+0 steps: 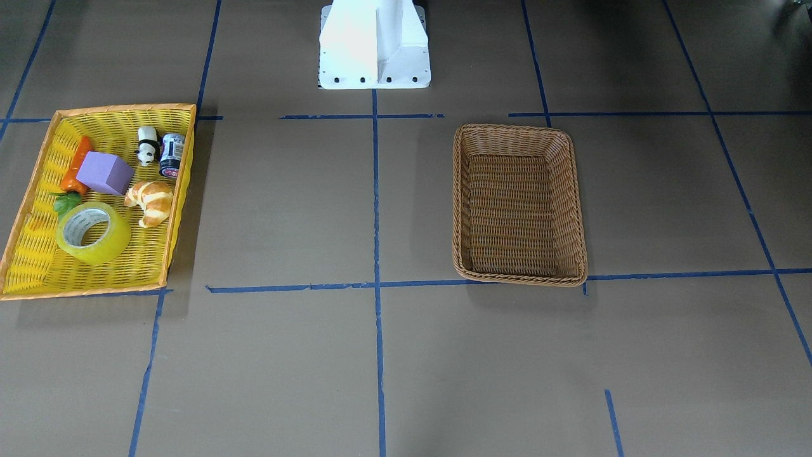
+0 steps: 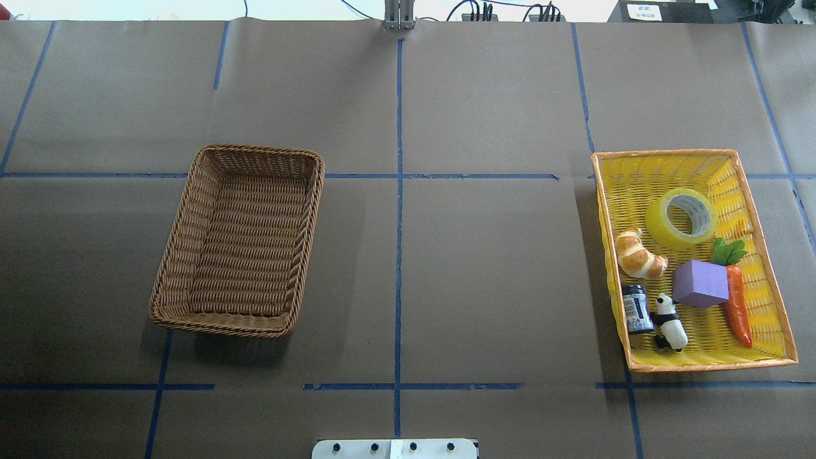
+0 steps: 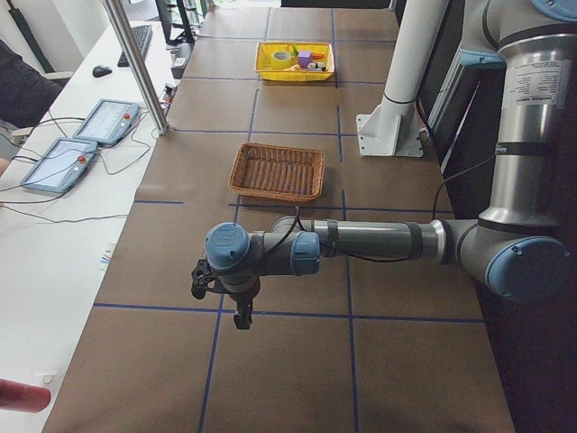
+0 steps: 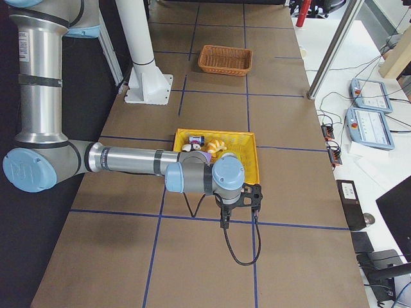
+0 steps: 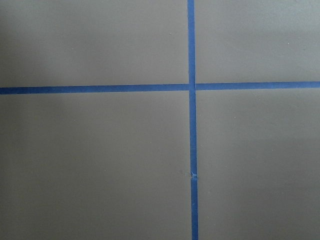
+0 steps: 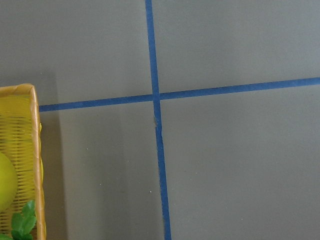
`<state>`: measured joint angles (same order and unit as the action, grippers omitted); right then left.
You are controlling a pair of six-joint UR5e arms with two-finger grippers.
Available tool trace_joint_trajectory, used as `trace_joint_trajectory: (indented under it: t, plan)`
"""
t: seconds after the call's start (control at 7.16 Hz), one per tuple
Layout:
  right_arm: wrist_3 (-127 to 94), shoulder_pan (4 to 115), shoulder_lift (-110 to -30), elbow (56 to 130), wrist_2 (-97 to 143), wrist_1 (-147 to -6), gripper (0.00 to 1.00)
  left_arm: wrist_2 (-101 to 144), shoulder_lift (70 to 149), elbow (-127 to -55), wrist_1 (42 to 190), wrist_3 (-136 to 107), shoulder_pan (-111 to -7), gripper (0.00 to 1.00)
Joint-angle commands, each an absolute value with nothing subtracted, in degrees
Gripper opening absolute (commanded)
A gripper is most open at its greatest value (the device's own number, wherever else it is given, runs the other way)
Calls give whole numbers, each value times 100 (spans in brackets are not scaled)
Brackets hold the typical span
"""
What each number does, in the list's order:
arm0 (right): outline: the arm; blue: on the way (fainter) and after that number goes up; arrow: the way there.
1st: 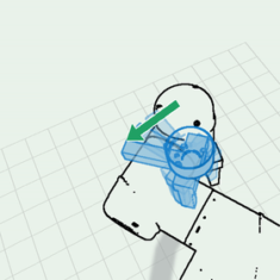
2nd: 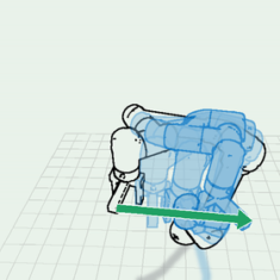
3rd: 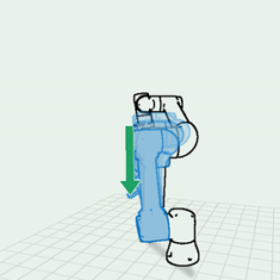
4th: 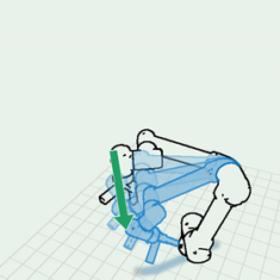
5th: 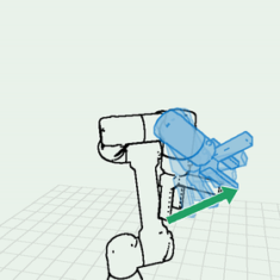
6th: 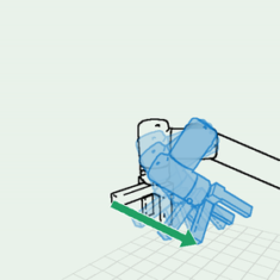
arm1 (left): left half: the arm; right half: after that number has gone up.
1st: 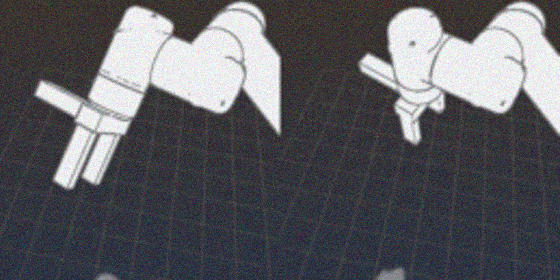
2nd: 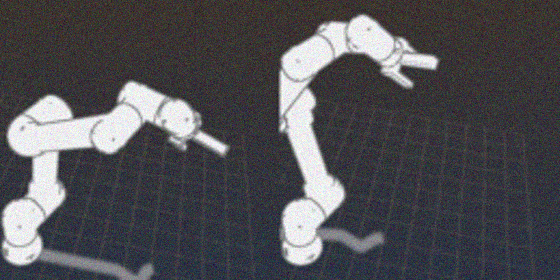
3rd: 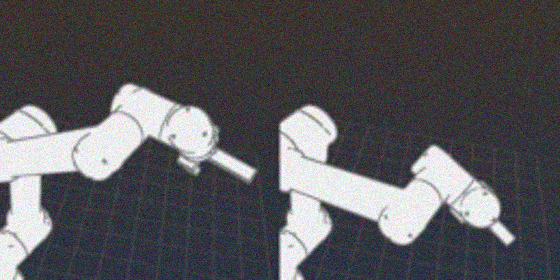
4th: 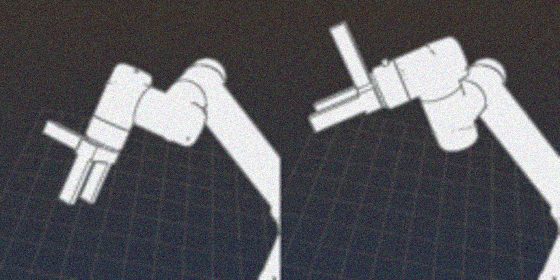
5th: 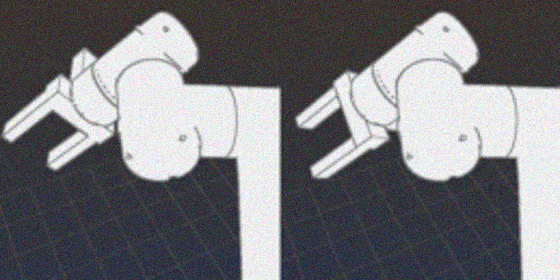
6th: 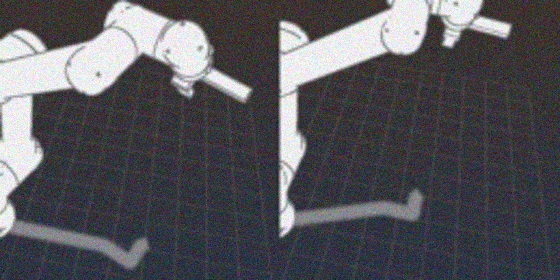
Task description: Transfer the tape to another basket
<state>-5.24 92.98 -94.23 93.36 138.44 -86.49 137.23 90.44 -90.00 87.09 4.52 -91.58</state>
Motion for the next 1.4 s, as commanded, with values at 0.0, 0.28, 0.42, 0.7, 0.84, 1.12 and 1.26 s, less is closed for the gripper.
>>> trace_joint_trajectory:
  t: [0.0, 0.28, 0.42, 0.7, 0.84, 1.12, 1.26]
  plan:
    - [-527, 9290, -9404, 9343, 13843, -8648, 100, 13720, 9053, -9009, 8710, 457, -9158, 100]
    - [-527, 9281, -9361, 9351, 13817, -8657, 100, 13702, 9053, -9079, 8710, 457, -9158, 100]
    - [-527, 9273, -9108, 9378, 13816, -8666, 100, 13702, 9053, -9114, 8710, 457, -9158, 100]
    - [-553, 8907, -8737, 9622, 13939, -8649, 100, 13702, 9062, -9132, 8710, 457, -9158, 100]
    - [-1058, 8494, -8728, 9885, 13896, -8640, 100, 13702, 9062, -9149, 8710, 457, -9158, 100]
    - [-2482, 7607, -8482, 10072, 13808, -8395, 100, 13702, 9070, -9176, 8710, 457, -9158, 100]
    - [-2827, 7107, -8490, 10037, 13460, -7906, 100, 13711, 9070, -9184, 8710, 457, -9158, 100]
